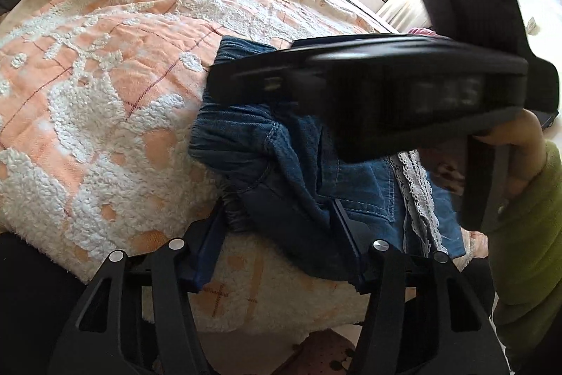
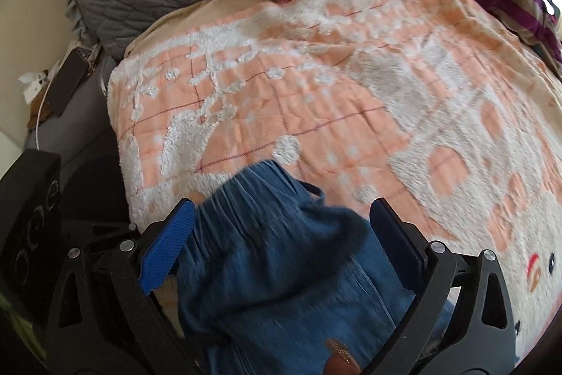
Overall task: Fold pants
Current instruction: 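Grasp the waistband with both tools and fold it over onto the pants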
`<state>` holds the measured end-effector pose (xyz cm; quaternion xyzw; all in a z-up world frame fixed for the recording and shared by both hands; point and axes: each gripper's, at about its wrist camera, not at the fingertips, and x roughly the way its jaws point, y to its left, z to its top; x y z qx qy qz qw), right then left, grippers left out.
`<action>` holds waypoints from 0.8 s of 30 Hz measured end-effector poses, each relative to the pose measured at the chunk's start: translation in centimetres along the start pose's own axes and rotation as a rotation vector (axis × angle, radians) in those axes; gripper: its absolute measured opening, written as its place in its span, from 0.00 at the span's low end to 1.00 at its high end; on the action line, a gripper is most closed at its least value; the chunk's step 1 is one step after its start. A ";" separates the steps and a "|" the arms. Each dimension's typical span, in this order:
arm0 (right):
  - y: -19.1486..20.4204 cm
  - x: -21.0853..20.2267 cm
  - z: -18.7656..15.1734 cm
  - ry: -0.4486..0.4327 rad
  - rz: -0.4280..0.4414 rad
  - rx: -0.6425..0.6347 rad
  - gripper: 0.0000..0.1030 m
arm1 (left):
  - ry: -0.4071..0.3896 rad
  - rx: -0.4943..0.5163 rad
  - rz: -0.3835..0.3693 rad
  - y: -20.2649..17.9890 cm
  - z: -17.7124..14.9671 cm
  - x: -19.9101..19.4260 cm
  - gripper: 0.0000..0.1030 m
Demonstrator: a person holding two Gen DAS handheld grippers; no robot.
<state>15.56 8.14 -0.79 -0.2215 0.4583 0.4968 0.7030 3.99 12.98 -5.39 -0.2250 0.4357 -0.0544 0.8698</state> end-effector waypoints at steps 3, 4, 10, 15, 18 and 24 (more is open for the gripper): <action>0.1 1.6 0.4 0.037 0.032 0.004 0.82 | -0.002 -0.002 -0.007 0.0 -0.2 -0.1 0.54; 0.1 2.2 0.3 0.053 0.052 0.008 0.68 | -0.003 -0.005 -0.010 0.0 -0.2 -0.1 0.54; -1.2 1.0 -1.1 0.001 0.125 0.068 0.30 | -0.018 -0.042 -0.092 0.2 -0.4 -1.1 0.68; -4.4 -5.0 -3.5 -0.173 0.226 0.166 0.28 | -0.055 -0.008 -0.114 -1.4 -0.1 -2.3 0.75; -5.9 -8.2 -5.1 -0.249 0.242 0.198 0.28 | -0.045 0.004 -0.143 -2.9 0.1 -2.3 0.77; -9.0 -12.6 -8.8 -0.348 0.242 0.265 0.28 | 0.025 0.017 -0.262 -6.7 1.0 0.1 0.78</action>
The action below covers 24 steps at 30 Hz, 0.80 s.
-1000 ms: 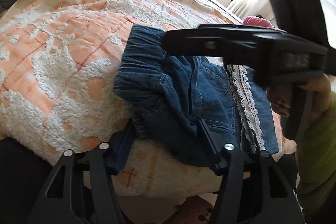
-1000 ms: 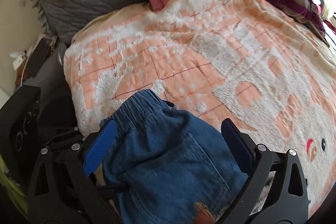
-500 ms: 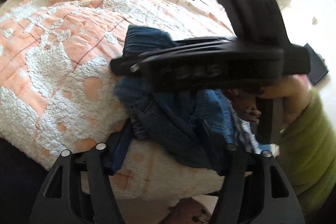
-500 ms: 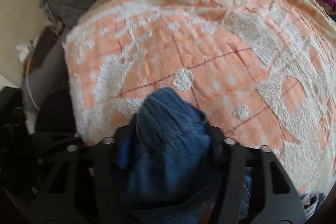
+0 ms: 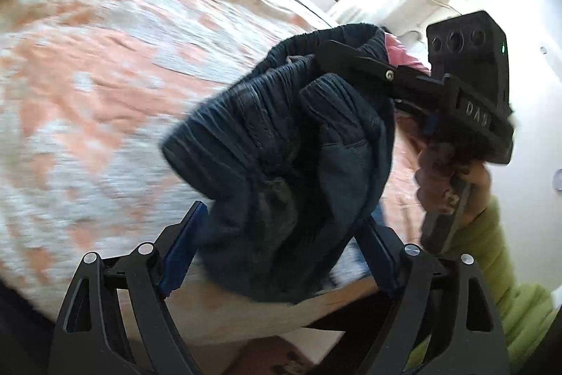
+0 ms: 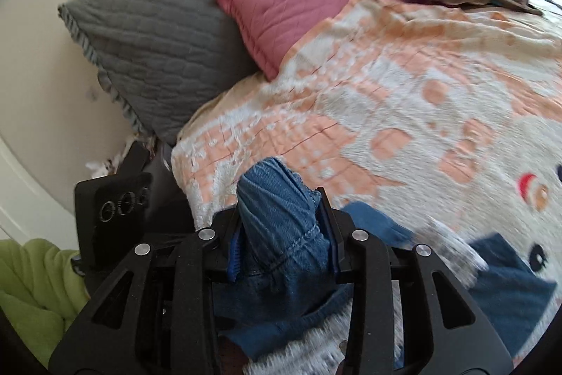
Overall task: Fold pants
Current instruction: 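Grasp the waistband with both tools and fold it over onto the pants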
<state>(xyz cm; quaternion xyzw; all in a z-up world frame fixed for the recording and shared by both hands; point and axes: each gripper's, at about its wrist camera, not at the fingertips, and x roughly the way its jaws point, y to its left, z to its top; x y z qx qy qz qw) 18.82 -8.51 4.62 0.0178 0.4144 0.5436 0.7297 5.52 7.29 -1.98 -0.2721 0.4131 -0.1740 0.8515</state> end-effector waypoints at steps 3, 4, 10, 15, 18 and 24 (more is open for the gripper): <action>-0.9 -1.8 -0.6 -0.033 -0.004 0.016 0.28 | 0.007 0.035 -0.021 -2.3 0.4 1.1 0.78; -1.3 -2.3 -0.9 -0.044 -0.006 0.021 0.28 | 0.012 0.048 -0.029 -3.2 0.5 1.5 0.78; -4.0 -7.5 -3.2 -0.171 -0.070 0.092 0.45 | 0.050 0.134 -0.078 -7.4 0.7 4.3 0.78; -6.2 -10.3 -6.7 -0.192 -0.315 0.146 0.51 | 0.130 0.210 -0.076 -9.5 -0.3 7.2 0.78; -6.4 -10.0 -7.8 -0.156 -0.335 0.143 0.55 | 0.144 0.281 -0.012 -10.3 -0.8 8.3 0.78; -7.3 -6.7 -9.3 0.031 -0.492 0.113 0.57 | 0.163 0.303 0.021 -10.4 -1.7 9.2 0.81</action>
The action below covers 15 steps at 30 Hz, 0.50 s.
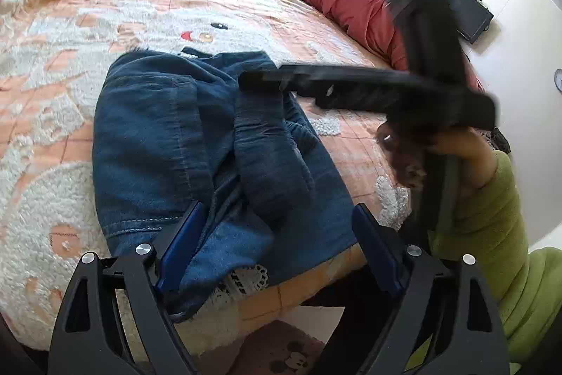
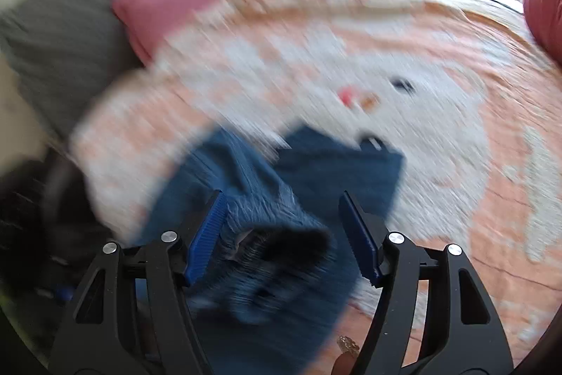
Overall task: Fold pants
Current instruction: 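Grasp the waistband with both tools and fold it over onto the pants, then open both tools and release the folded waistband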
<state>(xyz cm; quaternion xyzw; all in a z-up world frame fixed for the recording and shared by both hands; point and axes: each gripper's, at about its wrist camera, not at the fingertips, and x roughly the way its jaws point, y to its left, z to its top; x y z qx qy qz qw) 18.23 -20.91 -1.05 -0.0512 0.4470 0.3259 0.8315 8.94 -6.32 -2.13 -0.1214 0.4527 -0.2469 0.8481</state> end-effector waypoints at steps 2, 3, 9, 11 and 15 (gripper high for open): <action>-0.5 1.1 -0.6 0.047 -0.043 0.000 0.58 | -0.001 0.003 -0.009 -0.4 -0.7 -0.6 0.81; -1.0 1.2 -0.7 0.051 -0.022 0.033 0.58 | 0.000 0.008 -0.008 -0.5 -0.8 -0.7 0.81; -1.5 -1.7 -0.8 -0.081 0.034 0.073 0.62 | -0.067 -0.020 0.008 0.0 -1.8 -4.1 0.96; -1.8 -3.6 -1.2 -0.145 0.019 0.086 0.67 | -0.090 -0.022 0.069 0.6 -1.5 -5.5 0.96; -1.6 -6.5 -2.5 -0.235 -0.034 0.089 0.76 | -0.129 -0.009 0.208 1.8 -0.6 -7.4 0.96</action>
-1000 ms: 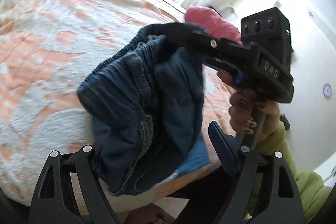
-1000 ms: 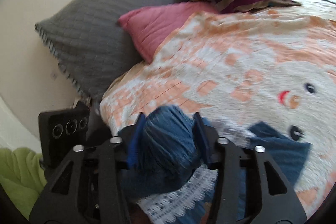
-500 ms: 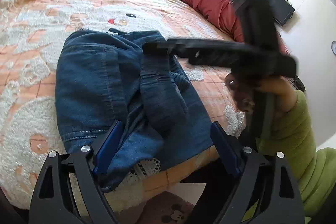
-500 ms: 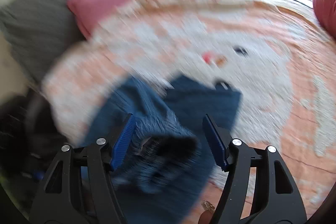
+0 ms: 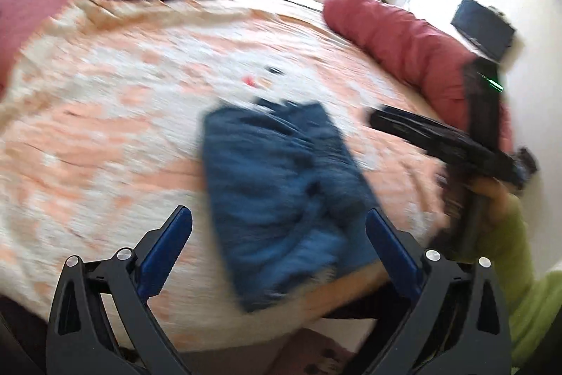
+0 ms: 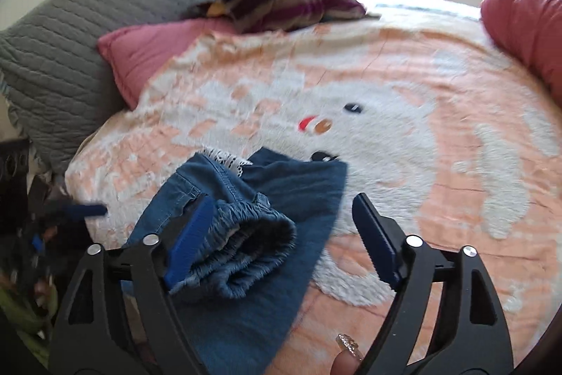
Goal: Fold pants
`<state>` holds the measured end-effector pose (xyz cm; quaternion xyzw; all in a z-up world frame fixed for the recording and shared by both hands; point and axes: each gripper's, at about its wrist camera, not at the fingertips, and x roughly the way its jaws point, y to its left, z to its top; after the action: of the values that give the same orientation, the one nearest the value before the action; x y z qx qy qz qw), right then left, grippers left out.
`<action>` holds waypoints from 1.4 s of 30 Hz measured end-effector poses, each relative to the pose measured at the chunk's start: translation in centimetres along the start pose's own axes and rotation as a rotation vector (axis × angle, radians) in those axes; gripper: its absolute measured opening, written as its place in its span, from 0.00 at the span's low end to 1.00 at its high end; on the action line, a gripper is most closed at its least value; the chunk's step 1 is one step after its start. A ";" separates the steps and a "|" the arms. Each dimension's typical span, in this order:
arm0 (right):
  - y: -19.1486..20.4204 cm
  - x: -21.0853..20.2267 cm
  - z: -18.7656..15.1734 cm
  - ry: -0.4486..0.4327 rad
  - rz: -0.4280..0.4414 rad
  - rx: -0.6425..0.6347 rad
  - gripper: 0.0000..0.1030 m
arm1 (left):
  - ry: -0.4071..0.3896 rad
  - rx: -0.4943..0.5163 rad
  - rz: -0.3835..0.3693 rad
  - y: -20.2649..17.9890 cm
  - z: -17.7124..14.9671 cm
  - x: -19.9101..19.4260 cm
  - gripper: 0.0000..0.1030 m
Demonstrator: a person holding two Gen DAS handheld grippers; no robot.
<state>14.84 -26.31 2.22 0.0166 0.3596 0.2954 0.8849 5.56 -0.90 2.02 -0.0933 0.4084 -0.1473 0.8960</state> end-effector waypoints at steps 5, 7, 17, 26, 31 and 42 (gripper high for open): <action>2.2 -2.9 -1.1 -0.056 -0.037 -0.084 0.85 | -0.026 -0.015 0.081 2.0 1.3 -1.1 0.96; 3.7 -4.0 -1.4 -0.075 -0.020 -0.140 0.85 | -0.038 -0.022 0.123 2.6 2.0 -1.4 0.96; 11.1 -5.1 -5.3 -0.026 0.082 -0.373 0.85 | -0.027 -0.133 0.006 6.1 4.6 -0.6 0.96; 16.2 -2.0 -7.5 0.068 0.063 -0.592 0.71 | 0.065 -0.045 0.007 4.6 6.0 4.1 0.90; 17.3 -0.7 -7.8 0.102 0.040 -0.702 0.59 | 0.111 -0.009 -0.002 3.8 6.2 6.4 0.54; 18.3 2.1 -8.2 0.216 0.189 -0.824 0.03 | 0.154 0.006 -0.019 3.7 6.0 10.1 0.38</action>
<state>1.41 -11.63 -0.73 -0.3362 0.2991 0.4942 0.7438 17.06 -0.61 -2.25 -0.0827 0.4749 -0.1641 0.8606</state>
